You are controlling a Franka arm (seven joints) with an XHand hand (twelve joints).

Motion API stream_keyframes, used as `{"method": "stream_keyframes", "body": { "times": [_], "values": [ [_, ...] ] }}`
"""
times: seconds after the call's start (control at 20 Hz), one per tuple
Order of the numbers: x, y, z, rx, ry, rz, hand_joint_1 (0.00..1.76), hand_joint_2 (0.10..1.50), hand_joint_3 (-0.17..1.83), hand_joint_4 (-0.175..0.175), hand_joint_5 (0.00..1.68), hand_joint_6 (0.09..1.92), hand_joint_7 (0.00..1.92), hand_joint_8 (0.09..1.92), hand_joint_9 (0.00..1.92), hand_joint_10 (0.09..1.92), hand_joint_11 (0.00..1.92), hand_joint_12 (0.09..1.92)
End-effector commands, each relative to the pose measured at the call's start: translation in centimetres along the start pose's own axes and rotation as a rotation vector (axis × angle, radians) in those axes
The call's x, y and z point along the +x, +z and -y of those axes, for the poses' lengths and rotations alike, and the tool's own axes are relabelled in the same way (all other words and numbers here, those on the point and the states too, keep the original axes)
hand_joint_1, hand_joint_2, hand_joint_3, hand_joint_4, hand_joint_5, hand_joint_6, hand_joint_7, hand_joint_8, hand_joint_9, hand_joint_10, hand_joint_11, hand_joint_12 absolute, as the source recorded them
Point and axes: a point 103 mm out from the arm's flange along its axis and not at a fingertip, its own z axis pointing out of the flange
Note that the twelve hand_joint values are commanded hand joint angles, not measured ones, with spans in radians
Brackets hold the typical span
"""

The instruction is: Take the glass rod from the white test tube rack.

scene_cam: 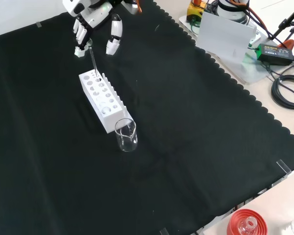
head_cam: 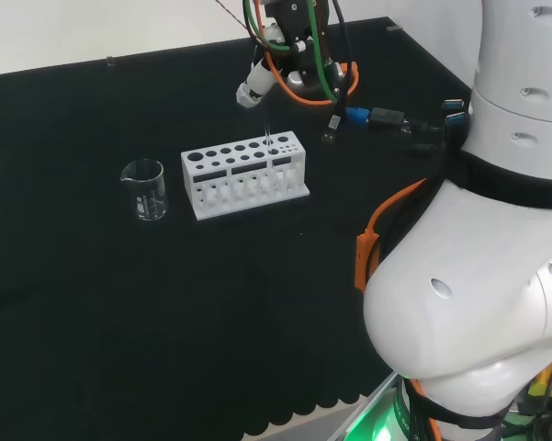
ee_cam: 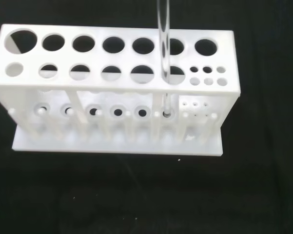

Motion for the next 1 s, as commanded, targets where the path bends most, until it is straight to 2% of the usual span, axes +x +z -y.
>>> {"method": "stream_keyframes", "body": {
  "times": [0.05,0.2,0.35,0.65,1.0],
  "values": [
    [-0.1,0.7,-0.6,0.008,-0.018,-0.005,0.65,0.85,0.40,-0.080,0.44,0.43,0.54,0.79,0.80,0.76,0.58,1.36],
    [-0.3,1.2,-0.9,0.012,-0.018,-0.011,0.70,0.84,0.42,-0.084,0.41,0.67,0.57,0.80,0.82,0.75,0.60,1.35],
    [-0.3,1.4,-1.1,0.009,-0.024,-0.013,0.74,0.84,0.45,-0.091,0.43,0.77,0.60,0.80,0.86,0.75,0.66,1.33],
    [-0.2,1.4,-1.7,-0.011,-0.033,-0.017,0.81,0.83,0.50,-0.105,0.50,0.87,0.66,0.79,0.93,0.71,0.75,1.29],
    [0.1,1.4,-3.3,-0.090,-0.048,-0.020,0.98,0.82,0.62,-0.146,0.69,0.91,0.84,0.74,1.14,0.59,1.01,1.16]
  ]
}}
